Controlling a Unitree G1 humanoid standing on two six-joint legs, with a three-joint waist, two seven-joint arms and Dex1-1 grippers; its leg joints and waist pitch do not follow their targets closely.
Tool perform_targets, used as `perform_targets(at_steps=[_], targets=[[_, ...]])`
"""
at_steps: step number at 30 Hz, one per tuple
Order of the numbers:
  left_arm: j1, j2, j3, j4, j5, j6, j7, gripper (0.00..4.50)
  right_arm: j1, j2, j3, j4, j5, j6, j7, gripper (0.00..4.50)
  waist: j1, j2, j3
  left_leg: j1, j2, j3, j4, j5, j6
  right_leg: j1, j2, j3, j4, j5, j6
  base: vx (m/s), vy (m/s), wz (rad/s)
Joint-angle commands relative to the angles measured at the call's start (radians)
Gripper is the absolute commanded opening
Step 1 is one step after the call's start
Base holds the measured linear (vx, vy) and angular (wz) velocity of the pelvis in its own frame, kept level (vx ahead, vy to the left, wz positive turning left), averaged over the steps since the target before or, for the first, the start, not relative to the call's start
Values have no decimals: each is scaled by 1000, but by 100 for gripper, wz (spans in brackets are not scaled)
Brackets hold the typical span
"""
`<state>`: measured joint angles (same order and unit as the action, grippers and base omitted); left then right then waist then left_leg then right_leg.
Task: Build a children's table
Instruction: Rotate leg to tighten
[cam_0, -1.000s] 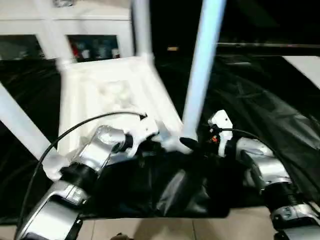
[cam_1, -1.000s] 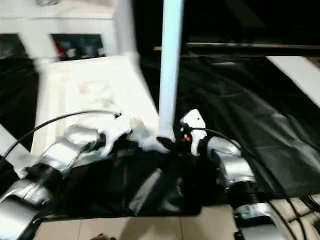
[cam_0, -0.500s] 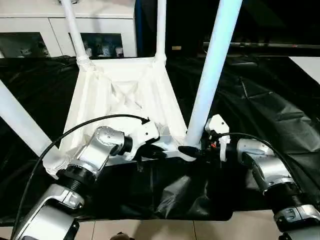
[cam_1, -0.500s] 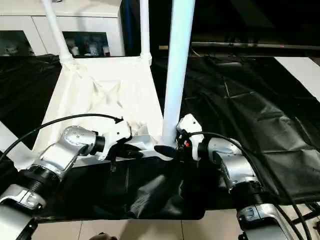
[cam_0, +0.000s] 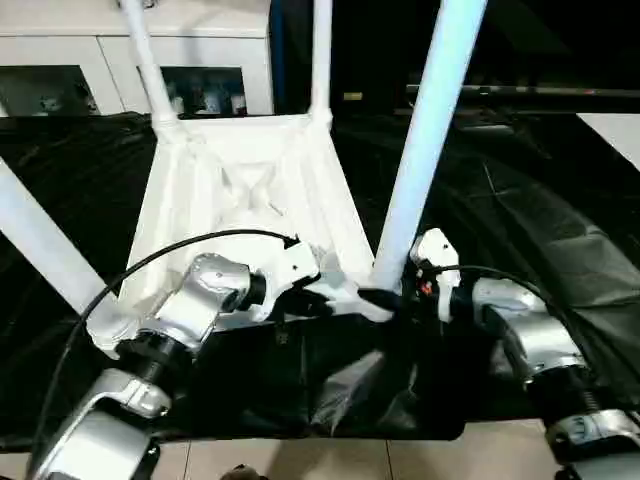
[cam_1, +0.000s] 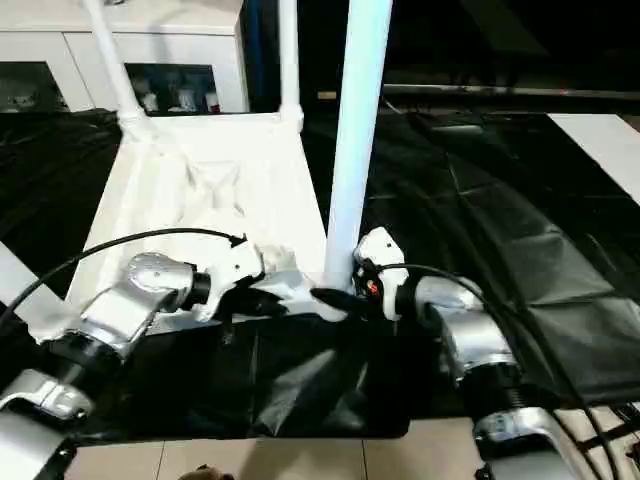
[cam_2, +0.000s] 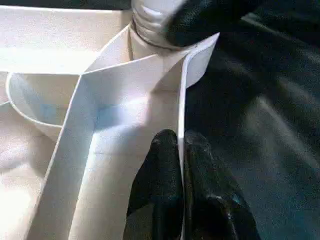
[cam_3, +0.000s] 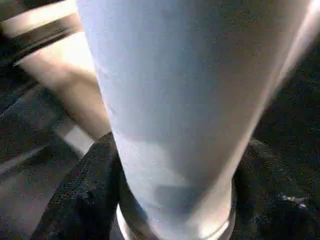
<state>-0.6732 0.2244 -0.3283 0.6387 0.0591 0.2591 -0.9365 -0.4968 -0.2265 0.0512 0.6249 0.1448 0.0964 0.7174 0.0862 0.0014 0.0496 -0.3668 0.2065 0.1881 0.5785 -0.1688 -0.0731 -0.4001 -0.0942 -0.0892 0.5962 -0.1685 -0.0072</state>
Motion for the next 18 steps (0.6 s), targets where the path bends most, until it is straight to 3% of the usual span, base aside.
perform_targets(at_steps=[1, 5, 7, 12, 13, 18], targets=[[-20, -62, 75, 56, -30, 17, 169, 0, 2, 45, -25, 67, -18, 25, -171, 266, -6, -18, -60, 12, 20, -9, -64, -249, 13, 40, -59, 44, -91, -441, -138, 0, 0, 0], [-71, -162, 102, 159, -7, 11, 386, 0, -54, 153, -98, 161, -14, 15, -480, 265, -9, -16, -62, 15, 17, -8, -64, -238, 10, 35, -53, 43, -94, -422, -132, 0, 0, 0], [-81, -183, 101, 177, -1, 3, 412, 0, -73, 176, -109, 187, -12, -1, -527, 265, -7, -14, -67, 13, 16, -8, -63, -235, 16, 38, -56, 44, -91, -402, -133, 0, 0, 0], [-94, -204, 79, 197, 25, -31, 413, 0, -103, 201, -84, 219, -42, -50, -498, 265, -2, -15, -70, 7, 16, -5, -60, -194, 46, 44, -52, 45, -79, -285, -155, 0, 0, 0], [-93, -201, 75, 198, 28, -37, 399, 0, -105, 203, -83, 221, -40, -64, -478, 321, -2, -15, -69, 5, 15, -5, -60, -192, 54, 46, -53, 44, -79, -284, -160, 0, 0, 0], [-81, -161, 70, 183, 19, -74, 334, 0, -126, 172, -86, 218, -33, -124, -425, 355, -6, -18, -67, 2, 16, -7, -63, -217, 56, 49, -55, 42, -84, -342, -146, 0, 0, 0]])
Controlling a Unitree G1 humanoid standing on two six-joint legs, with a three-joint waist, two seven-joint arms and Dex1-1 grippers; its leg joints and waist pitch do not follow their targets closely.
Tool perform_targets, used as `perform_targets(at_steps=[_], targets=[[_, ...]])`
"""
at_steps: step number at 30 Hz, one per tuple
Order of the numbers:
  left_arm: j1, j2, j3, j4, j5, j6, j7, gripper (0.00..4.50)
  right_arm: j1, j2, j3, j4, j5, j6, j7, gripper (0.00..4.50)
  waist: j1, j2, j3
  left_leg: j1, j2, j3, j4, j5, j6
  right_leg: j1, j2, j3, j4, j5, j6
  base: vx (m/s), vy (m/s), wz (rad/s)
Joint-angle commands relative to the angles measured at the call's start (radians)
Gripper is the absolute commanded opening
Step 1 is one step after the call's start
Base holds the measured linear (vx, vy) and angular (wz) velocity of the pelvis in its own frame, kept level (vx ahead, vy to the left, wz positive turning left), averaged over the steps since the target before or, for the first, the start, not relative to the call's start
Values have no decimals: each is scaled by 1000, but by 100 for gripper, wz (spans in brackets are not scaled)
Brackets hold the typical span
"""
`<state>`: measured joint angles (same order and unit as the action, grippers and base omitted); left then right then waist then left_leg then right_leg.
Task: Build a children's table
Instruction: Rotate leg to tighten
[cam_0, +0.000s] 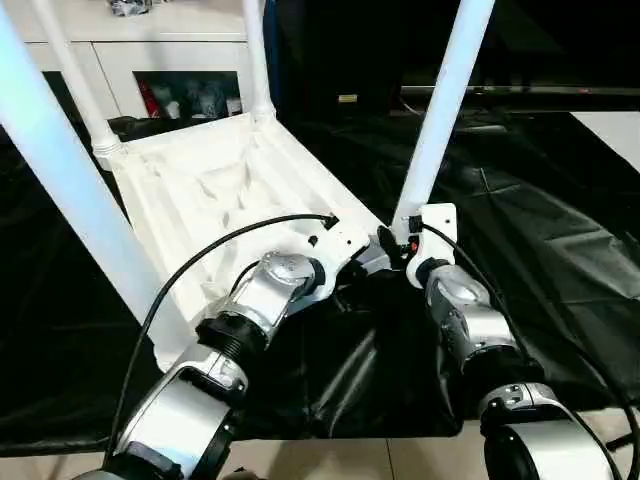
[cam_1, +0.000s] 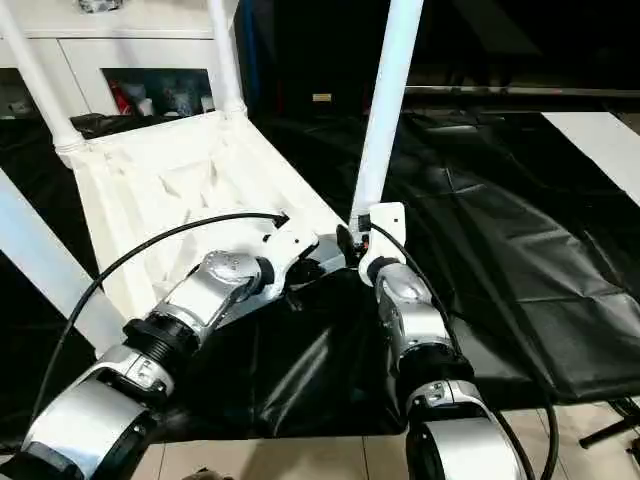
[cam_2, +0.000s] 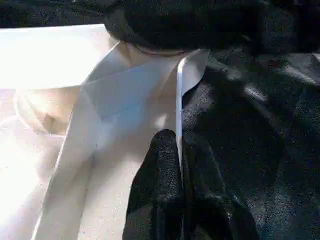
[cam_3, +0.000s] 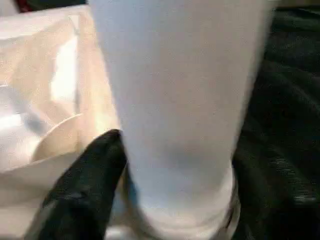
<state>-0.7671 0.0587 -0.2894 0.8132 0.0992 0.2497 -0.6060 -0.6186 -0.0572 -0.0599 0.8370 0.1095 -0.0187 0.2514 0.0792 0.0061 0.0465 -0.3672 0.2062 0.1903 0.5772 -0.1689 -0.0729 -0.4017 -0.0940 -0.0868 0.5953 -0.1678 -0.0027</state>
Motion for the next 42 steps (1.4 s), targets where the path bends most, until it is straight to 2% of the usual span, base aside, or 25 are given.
perform_targets(at_steps=[1, 6, 8, 11, 14, 16, 17, 20, 23, 24, 27, 28, 36, 42], targets=[[13, 4, 31, 9, -22, -64, 4, 0, -5, 3, 25, 6, 2, -9, 41, 370, -3, -22, -63, 2, 17, -9, -62, -221, 54, 49, -53, 39, -85, -353, -146, 0, 0, 0], [47, 59, 27, -35, -30, -120, -85, 0, 32, -91, 71, -98, 32, 29, 302, 377, -4, -26, -61, 3, 17, -8, -60, -231, 73, 50, -53, 39, -90, -370, -141, 0, 0, 0], [70, 100, 20, -68, -45, -139, -169, 0, 75, -163, 116, -170, 34, 37, 472, 377, -5, -28, -62, 0, 18, -8, -59, -226, 81, 51, -54, 40, -88, -368, -139, 0, 0, 0], [88, 132, 12, -99, -63, -147, -248, 0, 104, -215, 145, -220, 43, 51, 575, 377, -7, -27, -61, 1, 20, -7, -59, -226, 84, 47, -54, 41, -88, -378, -151, 0, 0, 0], [128, 185, -4, -184, -116, -157, -416, 0, 123, -261, 163, -253, 51, 73, 658, 377, -9, -23, -60, 5, 24, -10, -62, -236, 75, 45, -54, 41, -85, -375, -170, 0, 0, 0], [139, 210, -17, -210, -122, -150, -474, 0, 128, -270, 173, -262, 48, 79, 688, 377, -11, -23, -59, 5, 26, -8, -63, -242, 71, 42, -54, 43, -85, -369, -180, 0, 0, 0], [141, 214, -18, -213, -122, -149, -483, 0, 129, -271, 175, -264, 49, 83, 695, 377, -8, -22, -61, 9, 27, -8, -62, -239, 68, 41, -53, 43, -83, -358, -185, 0, 0, 0], [142, 222, -13, -213, -118, -152, -490, 0, 138, -277, 188, -283, 49, 93, 725, 377, 0, -21, -60, 9, 30, -7, -63, -230, 63, 41, -54, 45, -77, -321, -196, 0, 0, 0], [142, 229, -9, -207, -107, -160, -489, 0, 136, -274, 198, -279, 45, 99, 731, 377, 8, -28, -60, 8, 28, -5, -63, -220, 58, 43, -56, 47, -75, -319, -186, 0, 0, 0], [144, 231, -9, -212, -106, -157, -489, 0, 136, -273, 197, -280, 46, 103, 733, 360, 8, -26, -60, 9, 28, -5, -63, -222, 56, 42, -56, 47, -76, -327, -183, 0, 0, 0], [147, 231, -2, -215, -105, -150, -495, 0, 134, -273, 202, -274, 35, 94, 737, 349, 8, -29, -58, 11, 27, -5, -63, -236, 50, 40, -57, 47, -80, -363, -172, 0, 0, 0], [148, 231, -2, -217, -105, -149, -497, 0, 134, -273, 202, -272, 35, 91, 735, 330, 8, -29, -58, 10, 26, -6, -64, -233, 49, 41, -57, 47, -81, -369, -168, 0, 0, 0], [151, 230, -1, -220, -109, -144, -501, 0, 139, -276, 199, -279, 37, 98, 738, 270, 8, -30, -59, 8, 26, -5, -62, -214, 54, 42, -55, 48, -76, -331, -176, 0, 0, 0], [143, 208, 15, -205, -108, -120, -459, 0, 136, -253, 184, -235, 4, 82, 632, 262, 5, -29, -57, 9, 25, -5, -64, -221, 45, 40, -56, 48, -79, -358, -169, 0, 0, 0]])
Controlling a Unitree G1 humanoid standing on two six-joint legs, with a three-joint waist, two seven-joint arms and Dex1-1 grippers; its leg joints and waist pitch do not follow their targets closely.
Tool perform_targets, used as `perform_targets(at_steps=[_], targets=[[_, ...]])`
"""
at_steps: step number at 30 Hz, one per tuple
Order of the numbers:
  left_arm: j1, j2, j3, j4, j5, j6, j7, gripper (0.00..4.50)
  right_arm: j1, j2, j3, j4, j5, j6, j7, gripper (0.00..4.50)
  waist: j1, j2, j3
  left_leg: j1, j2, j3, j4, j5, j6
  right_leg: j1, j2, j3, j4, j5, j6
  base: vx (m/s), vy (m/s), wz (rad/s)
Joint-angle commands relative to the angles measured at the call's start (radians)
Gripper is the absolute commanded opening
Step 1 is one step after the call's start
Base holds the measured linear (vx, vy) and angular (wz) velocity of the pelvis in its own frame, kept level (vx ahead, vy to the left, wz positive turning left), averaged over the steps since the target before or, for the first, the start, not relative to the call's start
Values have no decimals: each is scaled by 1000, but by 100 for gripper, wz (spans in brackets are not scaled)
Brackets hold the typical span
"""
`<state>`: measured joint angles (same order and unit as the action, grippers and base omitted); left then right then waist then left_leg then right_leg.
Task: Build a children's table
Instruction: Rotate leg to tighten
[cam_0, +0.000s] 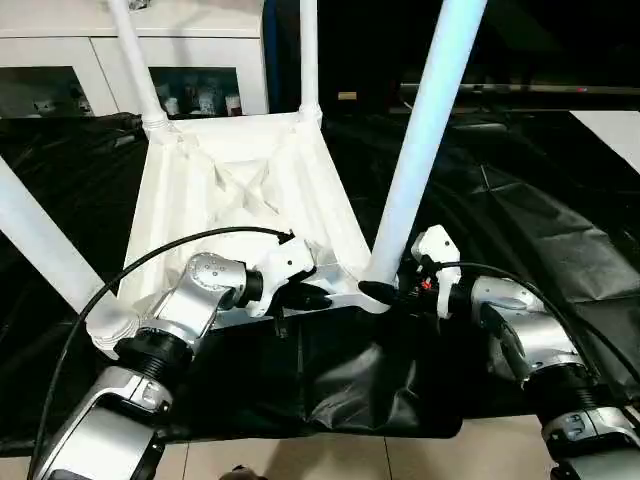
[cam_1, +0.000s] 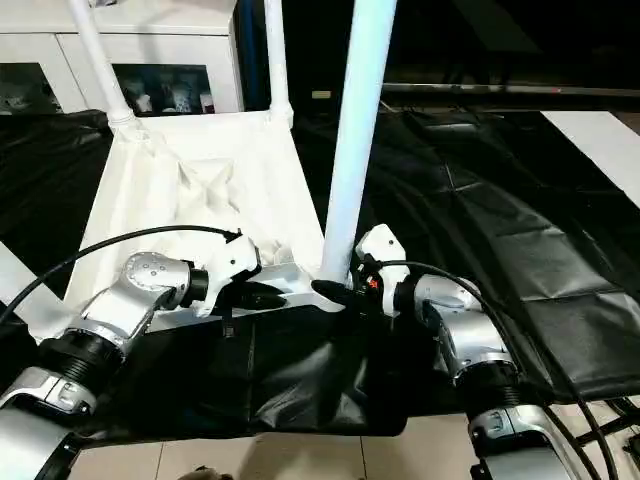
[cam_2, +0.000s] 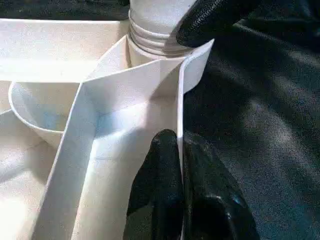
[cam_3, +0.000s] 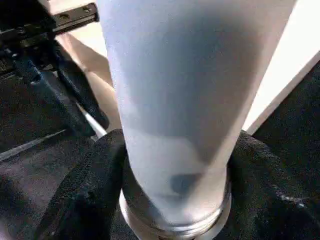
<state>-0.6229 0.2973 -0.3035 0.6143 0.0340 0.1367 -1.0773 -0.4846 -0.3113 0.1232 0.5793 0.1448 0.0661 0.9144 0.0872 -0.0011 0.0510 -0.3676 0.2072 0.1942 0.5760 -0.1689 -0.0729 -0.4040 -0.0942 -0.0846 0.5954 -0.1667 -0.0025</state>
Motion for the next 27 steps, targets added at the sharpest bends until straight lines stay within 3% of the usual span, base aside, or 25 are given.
perform_targets(at_steps=[1, 5, 6, 8, 11, 12, 17, 20, 24, 27], targets=[[-6, -45, 35, 2, -40, 2, 42, 0, 0, 18, -13, 35, -30, 0, -74, 262, -3, -22, -62, 11, 24, -9, -62, -231, 40, 41, -56, 45, -81, -377, -165, 0, 0, 0], [-36, -120, 54, 58, -19, 31, 188, 0, -10, 114, -92, 89, -19, 27, -326, 261, -9, -23, -63, 11, 20, -10, -63, -225, 27, 41, -55, 45, -84, -405, -146, 0, 0, 0], [-61, -170, 74, 103, -13, 46, 292, 0, -24, 165, -143, 136, -15, 48, -505, 261, -11, -21, -62, 11, 19, -10, -62, -225, 27, 39, -54, 45, -86, -404, -146, 0, 0, 0], [-92, -228, 101, 157, -12, 64, 413, 0, -43, 211, -186, 188, -16, 66, -680, 261, -16, -19, -63, 15, 17, -11, -63, -237, 14, 37, -54, 44, -89, -430, -142, 0, 0, 0], [-106, -254, 110, 180, -10, 69, 464, 0, -52, 228, -195, 210, -18, 65, -735, 261, -17, -19, -66, 13, 17, -10, -62, -224, 22, 40, -52, 46, -86, -371, -151, 0, 0, 0], [-123, -292, 103, 215, 6, 49, 520, 0, -76, 260, -193, 250, -12, 28, -760, 261, -17, -14, -69, 9, 16, -8, -60, -213, 32, 39, -50, 48, -82, -328, -158, 0, 0, 0], [-123, -307, 91, 216, 14, 38, 516, 0, -98, 277, -192, 274, -5, -7, -737, 261, -10, -17, -69, 6, 16, -7, -60, -204, 53, 45, -49, 48, -78, -286, -166, 0, 0, 0], [-111, -284, 79, 200, 30, 33, 470, 0, -106, 272, -204, 251, 4, -61, -669, 328, -7, -19, -69, 9, 16, -6, -59, -219, 57, 45, -51, 49, -80, -299, -165, 0, 0, 0], [-110, -267, 77, 200, 36, 22, 456, 0, -115, 256, -215, 240, 23, -58, -634, 363, -8, -21, -68, 7, 17, -7, -60, -210, 65, 47, -50, 49, -78, -295, -169, 0, 0, 0], [-105, -231, 74, 193, 29, 6, 407, 0, -114, 193, -170, 200, 27, -44, -472, 373, -7, -23, -66, 5, 16, -6, -59, -218, 72, 48, -50, 48, -81, -310, -169, 0, 0, 0]])
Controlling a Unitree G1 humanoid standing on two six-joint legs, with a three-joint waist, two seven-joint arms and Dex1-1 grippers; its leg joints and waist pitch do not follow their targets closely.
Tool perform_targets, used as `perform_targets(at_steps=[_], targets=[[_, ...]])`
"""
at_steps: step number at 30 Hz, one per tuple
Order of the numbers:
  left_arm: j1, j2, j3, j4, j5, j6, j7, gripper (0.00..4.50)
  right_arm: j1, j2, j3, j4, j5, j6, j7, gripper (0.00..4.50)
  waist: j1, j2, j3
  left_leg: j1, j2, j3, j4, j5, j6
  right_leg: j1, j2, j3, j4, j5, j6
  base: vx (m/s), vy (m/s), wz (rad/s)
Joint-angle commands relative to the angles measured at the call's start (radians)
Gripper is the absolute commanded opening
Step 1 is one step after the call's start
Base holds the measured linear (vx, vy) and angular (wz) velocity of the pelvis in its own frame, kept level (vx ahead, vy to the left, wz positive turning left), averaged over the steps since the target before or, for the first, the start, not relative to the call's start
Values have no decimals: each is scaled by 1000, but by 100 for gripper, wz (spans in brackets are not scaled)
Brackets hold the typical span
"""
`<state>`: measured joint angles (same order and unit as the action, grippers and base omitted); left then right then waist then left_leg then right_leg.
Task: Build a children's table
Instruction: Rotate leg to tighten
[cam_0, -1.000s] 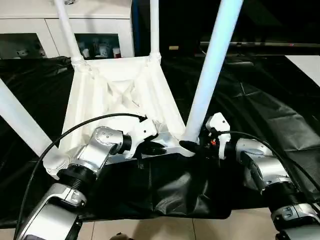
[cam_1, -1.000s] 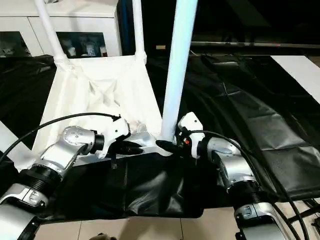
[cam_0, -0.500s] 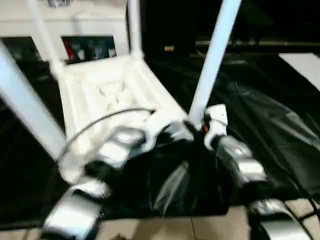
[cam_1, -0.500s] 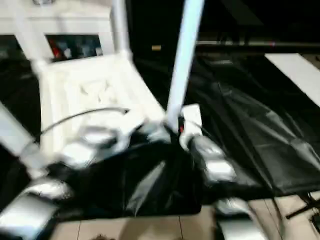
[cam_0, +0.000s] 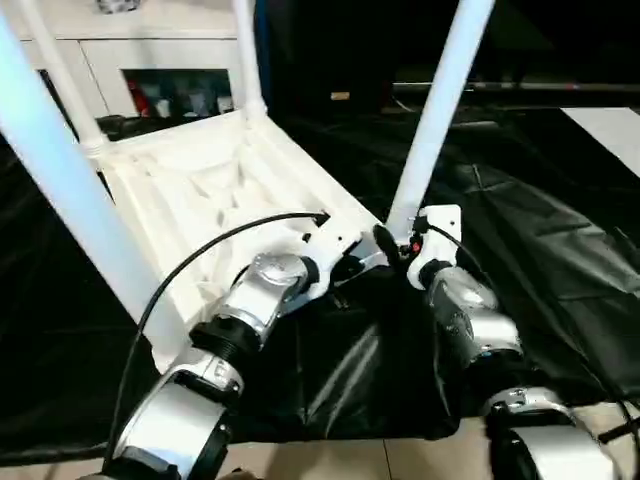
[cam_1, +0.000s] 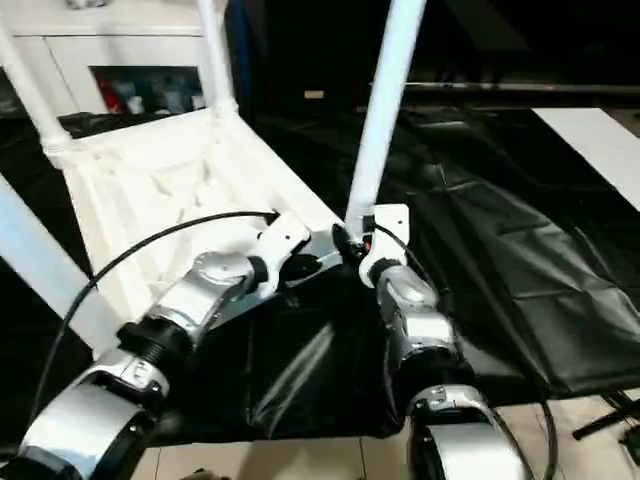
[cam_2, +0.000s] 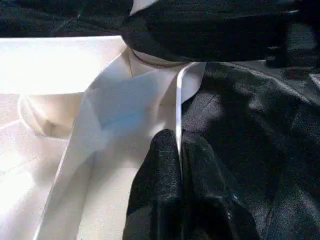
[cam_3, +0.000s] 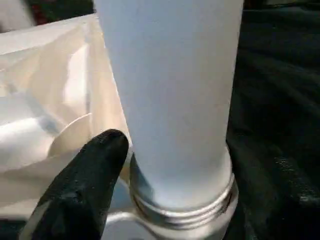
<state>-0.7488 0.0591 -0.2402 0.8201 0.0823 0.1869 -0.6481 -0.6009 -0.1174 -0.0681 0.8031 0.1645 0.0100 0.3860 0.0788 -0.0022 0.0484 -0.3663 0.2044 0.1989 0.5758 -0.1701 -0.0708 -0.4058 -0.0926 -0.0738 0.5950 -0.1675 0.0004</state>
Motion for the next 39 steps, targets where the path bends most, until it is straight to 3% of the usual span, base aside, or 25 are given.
perform_targets(at_steps=[1, 4, 8, 10, 14, 16, 22, 23, 27, 28, 39], targets=[[26, 21, 8, -24, -26, -39, -52, 0, 9, -25, 40, -42, 7, 20, 119, 373, 0, -23, -63, 4, 19, -11, -59, -218, 71, 50, -52, 37, -81, -315, -170, 0, 0, 0], [50, 82, -13, -70, -31, -33, -169, 0, 58, -122, 98, -140, 31, 80, 356, 373, 3, -24, -63, 2, 22, -12, -59, -208, 87, 53, -51, 38, -79, -309, -169, 0, 0, 0], [59, 108, -20, -88, -38, -49, -227, 0, 81, -164, 125, -179, 31, 95, 445, 373, 3, -20, -64, 6, 25, -12, -58, -212, 77, 49, -51, 39, -79, -306, -183, 0, 0, 0], [80, 160, -31, -144, -75, -58, -365, 0, 110, -223, 159, -233, 41, 125, 561, 373, 2, -22, -63, 6, 27, -12, -59, -218, 76, 49, -52, 39, -76, -291, -197, 0, 0, 0], [90, 182, -39, -176, -92, -56, -426, 0, 113, -235, 168, -244, 42, 127, 593, 373, 3, -19, -64, 7, 28, -10, -57, -215, 69, 46, -51, 41, -72, -277, -211, 0, 0, 0], [98, 202, -46, -209, -101, -30, -469, 0, 119, -247, 200, -261, 28, 129, 630, 373, 7, -18, -64, 9, 30, -10, -58, -210, 67, 45, -51, 41, -70, -266, -216, 0, 0, 0], [103, 211, -43, -216, -98, -28, -486, 0, 124, -247, 233, -265, -11, 97, 647, 357, 10, -21, -63, 9, 29, -9, -58, -205, 59, 46, -53, 42, -67, -249, -219, 0, 0, 0], [104, 212, -43, -220, -99, -27, -488, 0, 125, -247, 233, -267, -10, 100, 649, 329, 10, -21, -63, 9, 29, -9, -58, -207, 57, 46, -52, 43, -68, -257, -216, 0, 0, 0], [114, 217, -43, -237, -103, -19, -500, 0, 128, -252, 238, -275, -6, 105, 661, 311, 10, -20, -64, 10, 30, -10, -58, -201, 58, 46, -52, 43, -66, -249, -216, 0, 0, 0], [116, 216, -44, -239, -102, -18, -500, 0, 129, -253, 239, -274, -5, 103, 662, 289, 9, -21, -63, 8, 29, -9, -58, -198, 59, 47, -51, 43, -65, -241, -218, 0, 0, 0], [119, 215, -45, -237, -97, -17, -497, 0, 140, -248, 241, -268, -17, 86, 666, 261, 10, -22, -65, 9, 28, -9, -55, -185, 65, 48, -50, 43, -63, -225, -221, 0, 0, 0]])
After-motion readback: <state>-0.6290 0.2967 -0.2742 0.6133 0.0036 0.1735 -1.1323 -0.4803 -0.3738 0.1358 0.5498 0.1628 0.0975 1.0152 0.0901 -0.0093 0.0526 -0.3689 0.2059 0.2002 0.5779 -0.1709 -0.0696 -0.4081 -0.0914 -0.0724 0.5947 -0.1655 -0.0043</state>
